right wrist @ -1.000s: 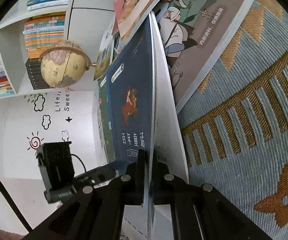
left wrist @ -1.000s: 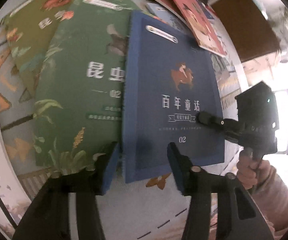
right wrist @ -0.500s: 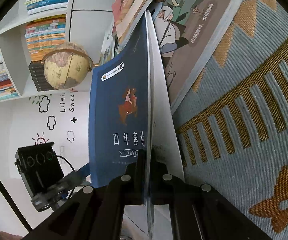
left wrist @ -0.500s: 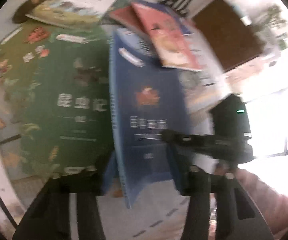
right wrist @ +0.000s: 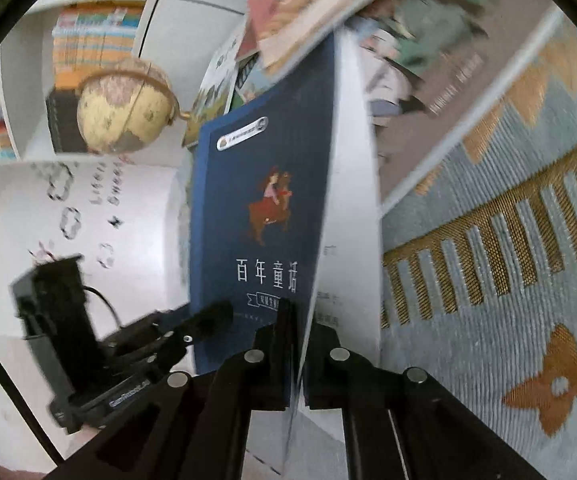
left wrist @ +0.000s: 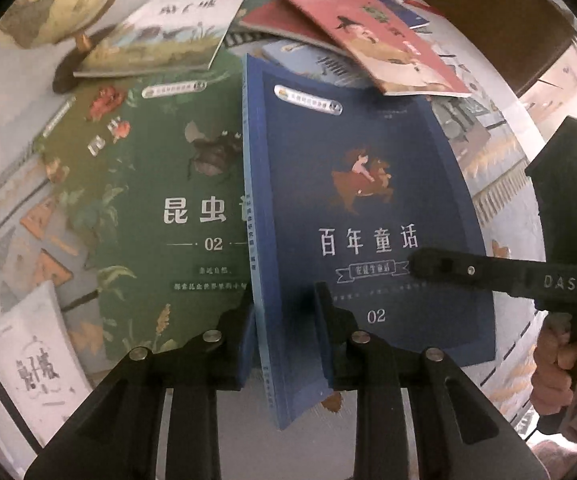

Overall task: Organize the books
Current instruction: 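Carry the upright blue book with both grippers toward the globe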

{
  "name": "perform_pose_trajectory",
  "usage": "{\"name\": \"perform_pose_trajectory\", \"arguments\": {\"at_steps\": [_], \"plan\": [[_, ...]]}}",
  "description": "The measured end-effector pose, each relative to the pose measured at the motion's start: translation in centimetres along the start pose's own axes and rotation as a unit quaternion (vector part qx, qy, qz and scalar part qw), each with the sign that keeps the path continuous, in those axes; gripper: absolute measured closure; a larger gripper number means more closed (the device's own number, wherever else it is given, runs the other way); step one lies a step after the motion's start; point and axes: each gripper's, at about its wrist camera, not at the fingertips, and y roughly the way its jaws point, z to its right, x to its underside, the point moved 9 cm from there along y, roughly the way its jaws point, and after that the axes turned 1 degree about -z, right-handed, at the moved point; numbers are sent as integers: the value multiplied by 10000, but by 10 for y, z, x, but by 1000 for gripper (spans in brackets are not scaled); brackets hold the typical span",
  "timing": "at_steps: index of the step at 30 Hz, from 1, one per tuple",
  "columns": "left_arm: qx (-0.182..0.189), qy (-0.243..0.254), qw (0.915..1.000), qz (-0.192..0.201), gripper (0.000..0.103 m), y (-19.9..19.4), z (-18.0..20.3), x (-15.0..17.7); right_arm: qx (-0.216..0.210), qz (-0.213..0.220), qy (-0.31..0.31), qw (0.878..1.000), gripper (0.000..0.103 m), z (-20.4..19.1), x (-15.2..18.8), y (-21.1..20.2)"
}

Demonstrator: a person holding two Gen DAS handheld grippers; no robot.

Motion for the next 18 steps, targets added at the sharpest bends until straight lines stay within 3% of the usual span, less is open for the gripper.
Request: {"name": "perform_pose_trajectory", "arguments": {"at_steps": [7,13,18], "plan": [[539,-397,9974,249,80,-35,-4,8,-262,-234,-323,9989,99,-36,20,-12],[655,-846,9927,554,80,-71,-31,24,-539,-491,-646,9952,99,-87,32,3],[538,-1252,9881,715,80,-89,-72,43,-708,-734,-935,9904,99,-124,42,29]]}}
